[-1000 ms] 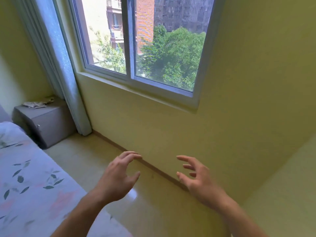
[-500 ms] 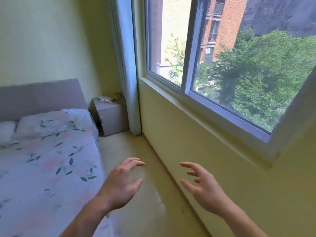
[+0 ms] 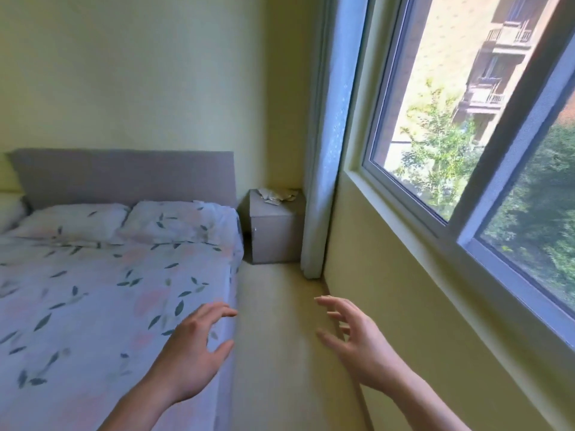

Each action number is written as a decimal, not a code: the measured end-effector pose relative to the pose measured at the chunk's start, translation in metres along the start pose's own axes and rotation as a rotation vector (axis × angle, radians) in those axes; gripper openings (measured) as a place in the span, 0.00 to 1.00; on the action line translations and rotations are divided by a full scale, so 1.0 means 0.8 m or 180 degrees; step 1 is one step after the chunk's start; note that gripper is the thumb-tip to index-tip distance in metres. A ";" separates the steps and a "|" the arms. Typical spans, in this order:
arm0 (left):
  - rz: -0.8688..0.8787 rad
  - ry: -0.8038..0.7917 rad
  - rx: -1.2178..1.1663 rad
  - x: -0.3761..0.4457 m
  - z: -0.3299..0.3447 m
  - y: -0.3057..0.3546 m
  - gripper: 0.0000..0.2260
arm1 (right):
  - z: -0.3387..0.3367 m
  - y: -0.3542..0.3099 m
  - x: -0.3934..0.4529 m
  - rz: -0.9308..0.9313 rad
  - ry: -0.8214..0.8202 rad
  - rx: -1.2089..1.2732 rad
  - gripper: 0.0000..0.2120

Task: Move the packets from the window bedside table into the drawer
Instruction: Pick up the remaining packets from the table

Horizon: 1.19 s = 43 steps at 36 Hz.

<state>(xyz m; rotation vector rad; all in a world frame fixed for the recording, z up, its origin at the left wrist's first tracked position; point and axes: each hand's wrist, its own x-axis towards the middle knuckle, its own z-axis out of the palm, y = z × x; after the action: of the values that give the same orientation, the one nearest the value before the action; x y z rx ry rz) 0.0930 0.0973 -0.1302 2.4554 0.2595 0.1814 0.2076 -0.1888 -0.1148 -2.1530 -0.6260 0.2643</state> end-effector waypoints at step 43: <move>-0.0872 0.0431 -0.0046 0.907 -0.011 -0.163 0.16 | -0.071 0.180 1.035 -0.0178 -0.0883 0.0258 0.21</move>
<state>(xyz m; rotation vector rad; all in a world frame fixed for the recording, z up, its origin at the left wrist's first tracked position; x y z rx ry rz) 0.7773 0.3702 -0.1578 2.3664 0.6460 0.2293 0.9846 0.1318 -0.1669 -2.0339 -0.8168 0.5550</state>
